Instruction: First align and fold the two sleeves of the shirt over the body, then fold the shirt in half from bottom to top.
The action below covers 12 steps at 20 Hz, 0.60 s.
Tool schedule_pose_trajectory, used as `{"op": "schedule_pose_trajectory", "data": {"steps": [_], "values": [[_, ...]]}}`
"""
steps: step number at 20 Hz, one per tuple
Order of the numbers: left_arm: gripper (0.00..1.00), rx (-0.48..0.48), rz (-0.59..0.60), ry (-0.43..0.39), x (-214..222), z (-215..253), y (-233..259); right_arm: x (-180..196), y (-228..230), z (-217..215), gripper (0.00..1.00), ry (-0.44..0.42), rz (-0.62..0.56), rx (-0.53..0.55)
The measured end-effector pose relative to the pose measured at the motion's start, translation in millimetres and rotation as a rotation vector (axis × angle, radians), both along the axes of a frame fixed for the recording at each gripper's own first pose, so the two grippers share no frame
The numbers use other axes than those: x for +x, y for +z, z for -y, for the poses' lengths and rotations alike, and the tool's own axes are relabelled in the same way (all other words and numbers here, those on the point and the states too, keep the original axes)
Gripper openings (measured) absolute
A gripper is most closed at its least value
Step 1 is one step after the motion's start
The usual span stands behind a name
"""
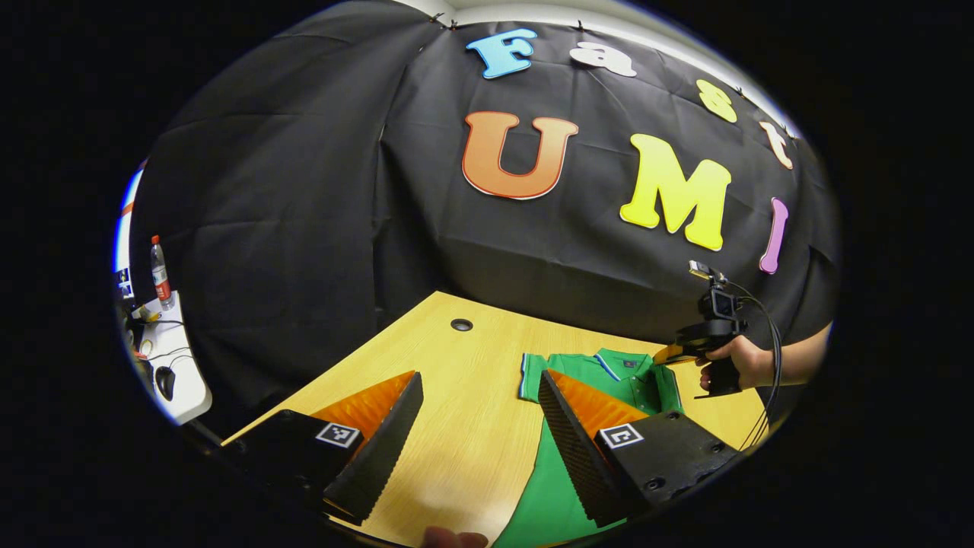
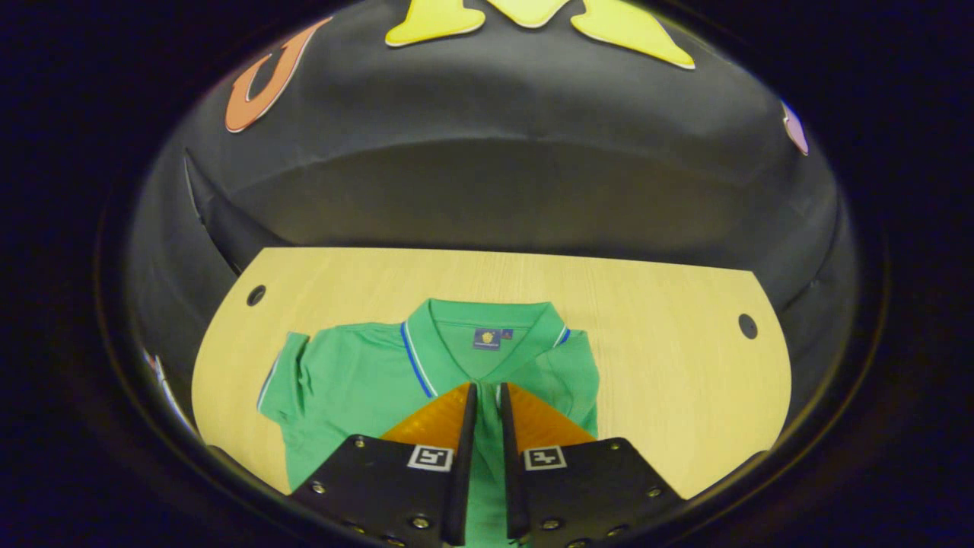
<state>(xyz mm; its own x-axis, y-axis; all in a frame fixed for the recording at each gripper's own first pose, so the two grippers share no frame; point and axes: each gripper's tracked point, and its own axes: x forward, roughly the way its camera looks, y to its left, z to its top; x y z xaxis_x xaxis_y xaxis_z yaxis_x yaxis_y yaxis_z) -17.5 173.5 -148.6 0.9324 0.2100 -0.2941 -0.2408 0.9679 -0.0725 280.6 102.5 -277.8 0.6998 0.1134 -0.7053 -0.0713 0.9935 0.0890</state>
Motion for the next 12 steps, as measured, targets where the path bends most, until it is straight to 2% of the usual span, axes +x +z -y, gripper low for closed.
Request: {"op": "schedule_pose_trajectory", "data": {"steps": [3, 5, 7, 8, 9, 12], "values": [[0.98, -0.003, 0.005, -0.026, 8, 7, 4, 2, 25, 2, 0.28, -0.006, 0.06, 0.035], [0.98, -0.003, 0.013, -0.058, 15, 15, 7, -3, 38, 9, 0.53, 0.015, 0.089, 0.008], [0.98, -0.013, 0.018, -0.111, 24, 25, 7, -13, 58, 15, 0.55, 0.029, 0.127, 0.007], [0.98, -0.016, 0.022, -0.14, 31, 30, 6, -21, 70, 19, 0.61, 0.031, 0.154, 0.008], [0.98, -0.013, 0.023, -0.169, 38, 33, 4, -31, 85, 28, 0.82, 0.025, 0.184, -0.003], [0.98, -0.034, 0.049, -0.283, 66, 46, 4, -68, 131, 51, 0.84, 0.029, 0.285, -0.02]]}}
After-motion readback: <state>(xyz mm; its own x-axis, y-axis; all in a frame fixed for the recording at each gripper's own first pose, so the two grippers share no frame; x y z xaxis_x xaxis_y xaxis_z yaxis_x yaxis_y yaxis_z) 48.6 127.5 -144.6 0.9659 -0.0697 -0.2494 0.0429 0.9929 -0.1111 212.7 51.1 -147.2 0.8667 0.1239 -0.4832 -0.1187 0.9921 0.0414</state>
